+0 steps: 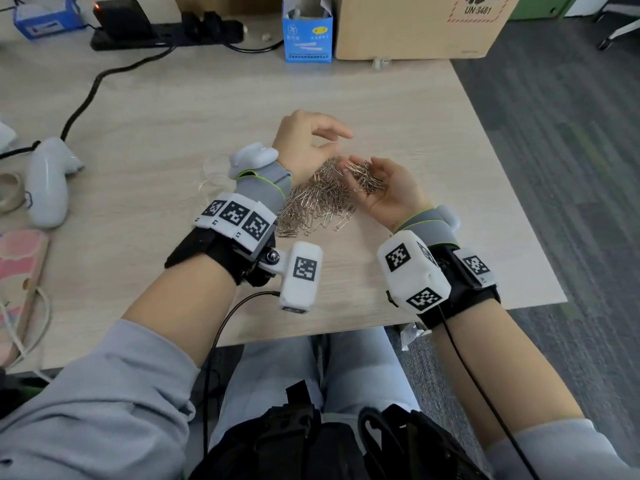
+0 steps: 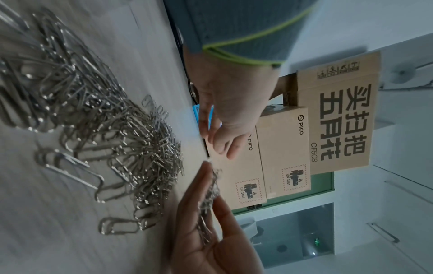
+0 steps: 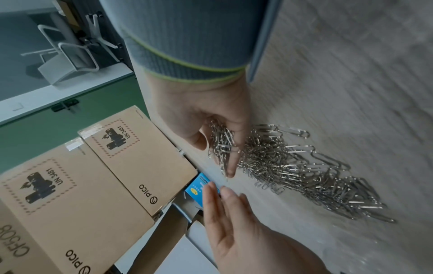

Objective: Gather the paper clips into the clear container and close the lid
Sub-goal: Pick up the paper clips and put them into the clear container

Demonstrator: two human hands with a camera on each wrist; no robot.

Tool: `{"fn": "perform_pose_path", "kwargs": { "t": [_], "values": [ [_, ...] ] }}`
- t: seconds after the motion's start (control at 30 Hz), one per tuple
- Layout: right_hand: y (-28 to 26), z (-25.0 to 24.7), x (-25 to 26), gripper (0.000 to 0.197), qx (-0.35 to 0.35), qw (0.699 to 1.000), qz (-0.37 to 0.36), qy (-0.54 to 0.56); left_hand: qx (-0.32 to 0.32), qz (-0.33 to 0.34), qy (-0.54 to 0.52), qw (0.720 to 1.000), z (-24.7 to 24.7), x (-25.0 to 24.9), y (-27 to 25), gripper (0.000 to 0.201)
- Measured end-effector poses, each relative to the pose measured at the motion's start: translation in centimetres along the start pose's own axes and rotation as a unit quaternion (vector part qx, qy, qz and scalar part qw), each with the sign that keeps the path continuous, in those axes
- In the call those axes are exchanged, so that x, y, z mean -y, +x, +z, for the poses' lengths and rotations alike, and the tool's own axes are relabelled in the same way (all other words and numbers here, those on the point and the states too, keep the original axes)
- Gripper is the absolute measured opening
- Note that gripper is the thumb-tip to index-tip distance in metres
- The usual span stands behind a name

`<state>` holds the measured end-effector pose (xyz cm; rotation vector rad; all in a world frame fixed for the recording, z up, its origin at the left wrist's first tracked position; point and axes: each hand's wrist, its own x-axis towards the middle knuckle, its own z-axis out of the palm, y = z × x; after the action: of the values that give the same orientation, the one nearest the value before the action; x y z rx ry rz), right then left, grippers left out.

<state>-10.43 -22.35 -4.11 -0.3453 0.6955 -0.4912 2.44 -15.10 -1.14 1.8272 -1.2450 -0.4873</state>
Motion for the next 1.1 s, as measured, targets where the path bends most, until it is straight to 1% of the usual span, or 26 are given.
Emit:
{"fn": "perform_pose_path", "kwargs": {
  "t": [0.03, 0.07, 0.1, 0.17, 0.2, 0.23, 0.3, 0.43, 0.53, 0.63, 0.73, 0.93, 1.0, 1.1],
  "values": [
    [-0.1, -0.2, 0.2, 0.029, 0.002, 1.0, 0.004, 0.012, 0.0, -0.009, 0.03, 1.0, -0.1, 0.3, 0.1, 0.025],
    [-0.4, -0.3, 0.3, 0.03, 0.003, 1.0, 0.006, 0.026, 0.013, -0.016, 0.061, 0.998, -0.1, 0.7, 0.1, 0.031],
    [-0.6, -0.4, 0.5, 0.03, 0.003, 0.999, 0.004, 0.037, 0.039, -0.027, 0.098, 0.994, 0.0, 0.9, 0.0, 0.044],
    [-1.0, -0.5, 0.7, 0.03, 0.001, 0.999, -0.004, 0.048, 0.11, -0.055, 0.19, 0.974, 0.3, 1.0, -0.6, 0.075],
    [-1.1, -0.4, 0.8, 0.03, 0.0, 0.999, -0.007, 0.049, 0.134, -0.069, 0.231, 0.961, 0.7, 1.0, -0.9, 0.083],
    [-1.2, -0.4, 0.8, 0.03, -0.003, 0.999, -0.009, 0.05, 0.14, -0.075, 0.259, 0.953, 1.0, 1.0, -1.2, 0.084],
    [-1.4, -0.5, 0.8, 0.029, -0.011, 0.998, -0.017, 0.058, 0.125, -0.066, 0.268, 0.953, 1.5, 1.2, -1.6, 0.074],
    [-1.5, -0.5, 0.8, 0.03, -0.012, 0.997, -0.023, 0.071, 0.093, -0.059, 0.196, 0.974, 1.5, 2.0, -1.5, 0.042],
    [-1.5, -0.5, 0.8, 0.03, -0.013, 0.995, -0.014, 0.095, 0.074, -0.06, 0.187, 0.978, 1.3, 2.1, -1.5, 0.029],
    [-1.4, -0.5, 0.7, 0.031, -0.017, 0.995, -0.012, 0.097, 0.053, -0.06, 0.193, 0.978, 1.0, 2.2, -1.4, 0.025],
    [-1.1, -0.5, 0.4, 0.03, -0.024, 0.998, -0.013, 0.064, 0.031, -0.063, 0.185, 0.98, 0.4, 2.3, -1.3, 0.024],
    [-0.8, -0.3, -0.1, 0.024, -0.022, 0.999, -0.004, 0.041, -0.02, -0.06, 0.091, 0.994, -1.0, 1.8, -0.8, 0.026],
    [-0.7, 0.0, -0.3, 0.023, -0.024, 0.999, 0.008, 0.024, -0.011, -0.053, 0.041, 0.998, -1.0, 1.1, -0.7, 0.031],
    [-0.6, 0.3, -0.5, 0.029, -0.025, 0.999, 0.027, -0.019, 0.038, -0.033, -0.014, 0.999, -0.4, -0.2, -0.6, 0.036]
  ]
}}
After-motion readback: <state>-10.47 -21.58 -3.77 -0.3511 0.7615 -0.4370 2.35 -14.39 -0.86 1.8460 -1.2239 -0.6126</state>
